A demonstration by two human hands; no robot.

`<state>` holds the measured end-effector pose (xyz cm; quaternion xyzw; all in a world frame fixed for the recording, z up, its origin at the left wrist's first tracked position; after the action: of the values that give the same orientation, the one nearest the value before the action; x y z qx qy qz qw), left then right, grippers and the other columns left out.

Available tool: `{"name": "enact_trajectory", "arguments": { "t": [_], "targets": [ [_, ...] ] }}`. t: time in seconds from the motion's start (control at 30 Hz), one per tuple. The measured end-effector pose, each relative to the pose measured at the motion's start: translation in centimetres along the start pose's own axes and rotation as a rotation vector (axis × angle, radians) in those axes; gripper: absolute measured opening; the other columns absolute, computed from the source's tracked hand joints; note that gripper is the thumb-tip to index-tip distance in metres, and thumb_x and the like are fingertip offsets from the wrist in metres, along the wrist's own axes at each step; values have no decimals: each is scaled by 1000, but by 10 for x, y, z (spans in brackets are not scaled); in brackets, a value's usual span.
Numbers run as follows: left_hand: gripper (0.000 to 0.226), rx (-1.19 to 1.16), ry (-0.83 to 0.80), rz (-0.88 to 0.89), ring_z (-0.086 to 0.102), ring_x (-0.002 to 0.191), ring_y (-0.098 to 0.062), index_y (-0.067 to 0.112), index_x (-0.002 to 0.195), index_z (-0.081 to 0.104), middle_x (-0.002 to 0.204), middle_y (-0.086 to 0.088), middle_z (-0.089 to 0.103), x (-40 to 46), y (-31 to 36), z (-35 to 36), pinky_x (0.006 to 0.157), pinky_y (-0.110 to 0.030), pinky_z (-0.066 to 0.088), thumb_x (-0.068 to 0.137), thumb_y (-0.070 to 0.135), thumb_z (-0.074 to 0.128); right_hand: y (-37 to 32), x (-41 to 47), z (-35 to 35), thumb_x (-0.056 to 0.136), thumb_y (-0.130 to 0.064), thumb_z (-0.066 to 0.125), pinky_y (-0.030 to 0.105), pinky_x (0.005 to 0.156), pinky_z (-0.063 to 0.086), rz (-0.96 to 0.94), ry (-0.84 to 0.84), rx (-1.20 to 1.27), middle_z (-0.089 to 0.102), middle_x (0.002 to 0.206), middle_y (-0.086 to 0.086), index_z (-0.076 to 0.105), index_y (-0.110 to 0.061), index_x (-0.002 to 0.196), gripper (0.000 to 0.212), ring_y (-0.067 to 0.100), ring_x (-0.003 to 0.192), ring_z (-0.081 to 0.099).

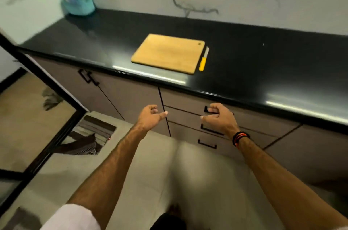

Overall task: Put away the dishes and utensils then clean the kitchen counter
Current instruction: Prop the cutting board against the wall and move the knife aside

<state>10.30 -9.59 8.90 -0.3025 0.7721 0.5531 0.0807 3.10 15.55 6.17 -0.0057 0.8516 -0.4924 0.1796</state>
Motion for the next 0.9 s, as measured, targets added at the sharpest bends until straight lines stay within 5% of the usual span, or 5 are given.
{"name": "enact_trajectory", "arguments": {
  "t": [0.2, 0.33, 0.57, 0.9],
  "targets": [
    [55, -158, 110, 43, 60, 109, -22, 8, 134, 50, 127, -10, 59, 54, 45, -44, 77, -34, 52, 87, 25, 74, -73, 66, -1, 78, -27, 82, 26, 82, 55, -58, 11, -21, 65, 117, 0, 55, -14, 129, 59, 15, 94, 67],
    [55, -336, 78, -49, 62, 107, -22, 5, 137, 47, 118, -8, 63, 117, 62, -43, 89, -40, 51, 89, 20, 71, -105, 132, 7, 78, -27, 82, 23, 80, 53, -71, 19, -41, 64, 116, 0, 55, -13, 129, 59, 15, 92, 68],
    [73, -596, 86, -286, 54, 117, -28, 5, 146, 34, 135, -13, 51, 215, 103, -27, 90, -45, 54, 85, 13, 74, -157, 246, 23, 82, -27, 79, 28, 87, 54, -10, 55, -132, 62, 117, -3, 54, -17, 129, 55, 13, 99, 62],
    [78, -589, 185, -437, 47, 100, -25, 10, 138, 35, 140, -11, 40, 243, 138, 7, 90, -49, 54, 76, 17, 80, -196, 369, 47, 80, -33, 77, 37, 105, 47, -88, -2, -566, 54, 139, 6, 48, -17, 140, 69, 24, 127, 52]
  ]
}}
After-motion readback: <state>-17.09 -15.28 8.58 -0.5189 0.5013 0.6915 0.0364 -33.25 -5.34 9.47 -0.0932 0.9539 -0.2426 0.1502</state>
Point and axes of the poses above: each hand's wrist, its own x-axis towards the middle knuckle, its own z-axis out of the palm, y = z × x, the point moved 2 cm from there along x, towards the middle knuckle
